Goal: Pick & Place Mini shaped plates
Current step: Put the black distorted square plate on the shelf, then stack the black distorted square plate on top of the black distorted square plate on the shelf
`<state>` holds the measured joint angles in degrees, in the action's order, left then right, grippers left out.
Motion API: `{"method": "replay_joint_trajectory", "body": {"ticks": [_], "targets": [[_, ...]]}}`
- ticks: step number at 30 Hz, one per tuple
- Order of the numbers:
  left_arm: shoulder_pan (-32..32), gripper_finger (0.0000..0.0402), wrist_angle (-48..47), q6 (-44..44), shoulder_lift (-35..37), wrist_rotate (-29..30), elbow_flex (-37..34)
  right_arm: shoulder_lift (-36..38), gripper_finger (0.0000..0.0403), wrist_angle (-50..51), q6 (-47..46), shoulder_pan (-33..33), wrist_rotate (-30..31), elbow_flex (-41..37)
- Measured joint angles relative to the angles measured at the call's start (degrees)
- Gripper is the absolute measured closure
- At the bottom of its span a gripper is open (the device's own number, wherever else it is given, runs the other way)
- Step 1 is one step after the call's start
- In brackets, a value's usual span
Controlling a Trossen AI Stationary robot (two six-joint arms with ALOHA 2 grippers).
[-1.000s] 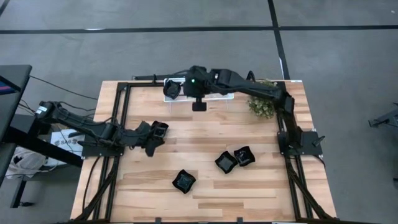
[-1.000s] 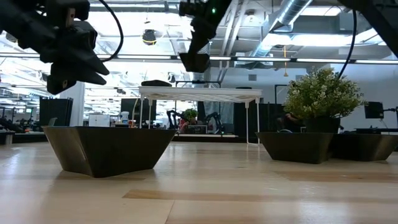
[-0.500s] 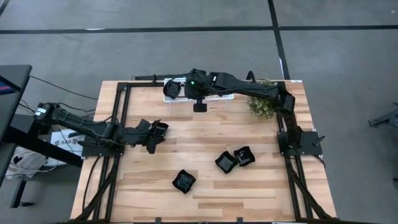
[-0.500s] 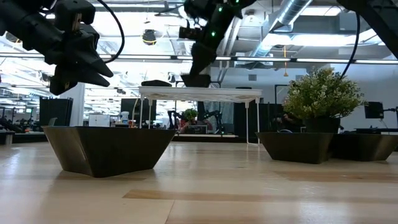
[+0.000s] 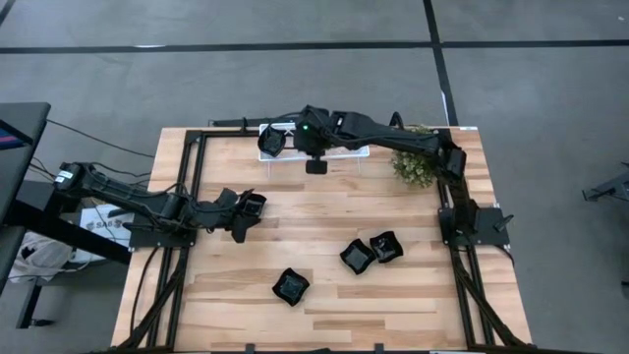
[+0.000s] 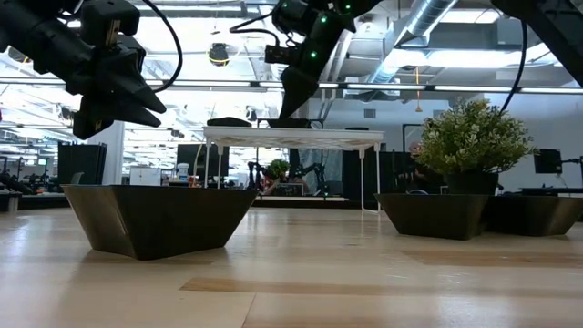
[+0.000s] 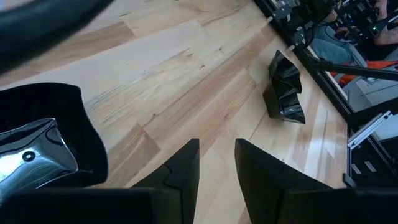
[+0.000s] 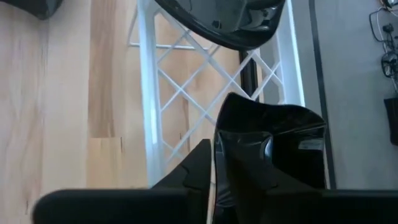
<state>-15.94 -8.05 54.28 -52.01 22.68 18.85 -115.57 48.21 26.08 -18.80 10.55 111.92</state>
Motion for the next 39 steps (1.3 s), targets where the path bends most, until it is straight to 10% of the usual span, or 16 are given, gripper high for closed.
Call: {"method": "replay_joint_trajectory", "body": {"ticks": [22,29,39], "targets": [[-0.02,0.0298,0.28,-0.74,0.02,-3.73,0.00,0.51,0.0224,10.64,-3.71,8.09,5.94,6.95],[-0.02,0.0298,-3.82,-6.52,0.02,-8.19,0.00,4.08,0.0219,15.62,-10.80,11.45,-0.76,7.04],[-0.02,0.0298,-6.44,-10.97,0.74,-10.67,-0.02,23.80,0.0220,7.15,-26.21,16.65,-2.67,-14.75]]}}
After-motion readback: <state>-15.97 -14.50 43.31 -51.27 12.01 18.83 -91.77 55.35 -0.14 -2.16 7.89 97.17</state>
